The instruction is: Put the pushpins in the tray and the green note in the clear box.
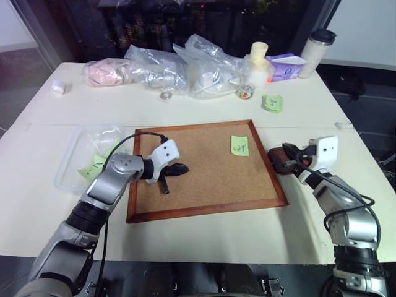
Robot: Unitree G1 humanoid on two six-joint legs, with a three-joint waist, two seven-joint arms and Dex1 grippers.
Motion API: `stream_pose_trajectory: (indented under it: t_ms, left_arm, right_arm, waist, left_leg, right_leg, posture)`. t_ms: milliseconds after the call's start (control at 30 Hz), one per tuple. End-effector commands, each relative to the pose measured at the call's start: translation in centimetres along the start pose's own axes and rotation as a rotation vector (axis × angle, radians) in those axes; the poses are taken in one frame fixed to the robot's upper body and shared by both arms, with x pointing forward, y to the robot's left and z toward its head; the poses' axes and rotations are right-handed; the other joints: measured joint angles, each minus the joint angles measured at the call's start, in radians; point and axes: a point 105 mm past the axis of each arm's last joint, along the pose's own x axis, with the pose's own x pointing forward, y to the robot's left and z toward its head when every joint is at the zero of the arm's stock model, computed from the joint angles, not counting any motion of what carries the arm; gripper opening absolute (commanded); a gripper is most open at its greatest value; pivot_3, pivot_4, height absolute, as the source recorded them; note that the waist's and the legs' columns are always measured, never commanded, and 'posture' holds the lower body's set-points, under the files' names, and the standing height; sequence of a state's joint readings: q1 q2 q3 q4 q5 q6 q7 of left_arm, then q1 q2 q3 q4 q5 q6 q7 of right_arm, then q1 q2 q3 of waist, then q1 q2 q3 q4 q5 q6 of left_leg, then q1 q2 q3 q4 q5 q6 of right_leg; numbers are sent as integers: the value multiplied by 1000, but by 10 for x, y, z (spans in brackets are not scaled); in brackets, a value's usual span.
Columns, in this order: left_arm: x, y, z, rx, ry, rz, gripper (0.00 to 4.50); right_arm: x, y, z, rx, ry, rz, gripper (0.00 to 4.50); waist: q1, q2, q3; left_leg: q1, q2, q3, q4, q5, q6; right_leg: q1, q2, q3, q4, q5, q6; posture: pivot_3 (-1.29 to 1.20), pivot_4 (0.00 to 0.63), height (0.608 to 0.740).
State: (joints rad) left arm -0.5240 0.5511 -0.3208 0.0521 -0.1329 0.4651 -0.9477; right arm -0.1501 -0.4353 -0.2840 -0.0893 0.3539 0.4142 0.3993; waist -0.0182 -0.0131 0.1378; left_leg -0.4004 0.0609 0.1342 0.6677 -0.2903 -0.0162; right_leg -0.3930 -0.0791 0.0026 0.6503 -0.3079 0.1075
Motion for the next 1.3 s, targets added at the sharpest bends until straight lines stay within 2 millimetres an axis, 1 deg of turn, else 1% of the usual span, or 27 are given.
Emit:
stream_pose_trajectory:
  t_ms: [33,100,200,233,400,433,467,667,700,800,900,1000,1067,1133,1233,1300]
  left_arm:
    - [4,-6,-30,-51,110,-20,0]
    - [5,-6,-30,-48,109,-21,0]
    - [5,-5,-29,-45,107,-22,0]
    - [5,-5,-29,-44,106,-22,0]
    - [6,-4,-28,-40,103,-22,0]
    - [6,-4,-28,-40,103,-23,0]
    - [6,-4,-28,-40,102,-23,0]
    - [6,-4,-27,-39,100,-21,0]
    - [6,-4,-27,-39,99,-21,0]
    - [6,-4,-28,-41,100,-20,0]
    - [6,-4,-28,-41,101,-21,0]
    - [7,-4,-28,-41,101,-22,0]
    - [7,-4,-28,-40,101,-23,0]
    - [8,-4,-27,-38,101,-23,0]
    - [8,-4,-28,-38,101,-20,0]
    - [6,-4,-28,-40,102,-16,0]
  right_arm:
    - [-3,-6,5,-26,-13,-17,36]
    - [-3,-9,0,-32,5,-31,36]
    - [-4,-10,-4,-32,11,-36,923]
    - [-4,-11,-4,-32,12,-37,1349]
    - [-6,-15,-6,-39,20,-52,3817]
    - [-7,-15,-6,-40,20,-53,4370]
    - [-7,-16,-5,-40,19,-53,4444]
    - [-8,-16,-2,-29,5,-49,4444]
    - [-8,-16,1,-20,-7,-47,4444]
    - [-6,-9,18,3,-79,-18,4444]
    - [-1,6,34,6,-126,42,4444]
    - [8,29,39,3,-121,135,4444]
    - [16,45,37,0,-104,196,4444]
    - [29,67,28,-2,-77,274,4444]
    - [42,88,16,-6,-51,343,4444]
    - [49,97,11,-7,-44,363,4444]
  waist:
    - [1,0,0]
    - [2,0,0]
    - [3,0,0]
    - [3,0,0]
    - [3,0,0]
    - [3,0,0]
    - [4,0,0]
    - [4,0,0]
    - [4,0,0]
    - [4,0,0]
    - [3,0,0]
    - [4,0,0]
    - [4,0,0]
    - [3,0,0]
    - [4,0,0]
    - [5,0,0]
  left_leg:
    - [0,0,0,0,0,0]
    - [1,0,0,0,0,0]
    - [1,0,0,0,0,0]
    - [1,0,0,0,0,0]
    - [1,0,0,0,0,0]
    - [1,0,0,0,0,0]
    - [1,0,0,0,0,0]
    - [1,0,0,0,0,0]
    - [1,0,0,0,0,0]
    - [1,0,0,0,0,0]
    - [1,0,0,0,0,0]
    - [2,0,0,0,0,0]
    - [2,0,0,0,0,0]
    - [2,0,0,0,0,0]
    - [4,0,0,0,0,0]
    - [3,0,0,0,0,0]
  right_leg:
    - [0,0,0,0,0,0]
    - [1,0,0,0,0,0]
    - [1,0,0,0,0,0]
    - [1,0,0,0,0,0]
    - [1,0,0,0,0,0]
    - [1,0,0,0,0,0]
    - [1,0,0,0,0,0]
    - [2,0,0,0,0,0]
    - [2,0,0,0,0,0]
    - [2,0,0,0,0,0]
    - [2,0,0,0,0,0]
    - [2,0,0,0,0,0]
    - [3,0,0,0,0,0]
    - [3,0,0,-1,0,0]
    - [4,0,0,0,0,0]
    - [3,0,0,0,0,0]
  posture:
    - [0,150,737]
    - [0,150,737]
    - [0,150,737]
    - [0,150,737]
    - [0,150,737]
    - [0,150,737]
    - [0,150,737]
    - [0,150,737]
    - [0,150,737]
    - [0,150,737]
    - [0,150,737]
    - [0,150,737]
    - [0,150,737]
    - [0,150,737]
    - [0,150,737]
    - [0,150,737]
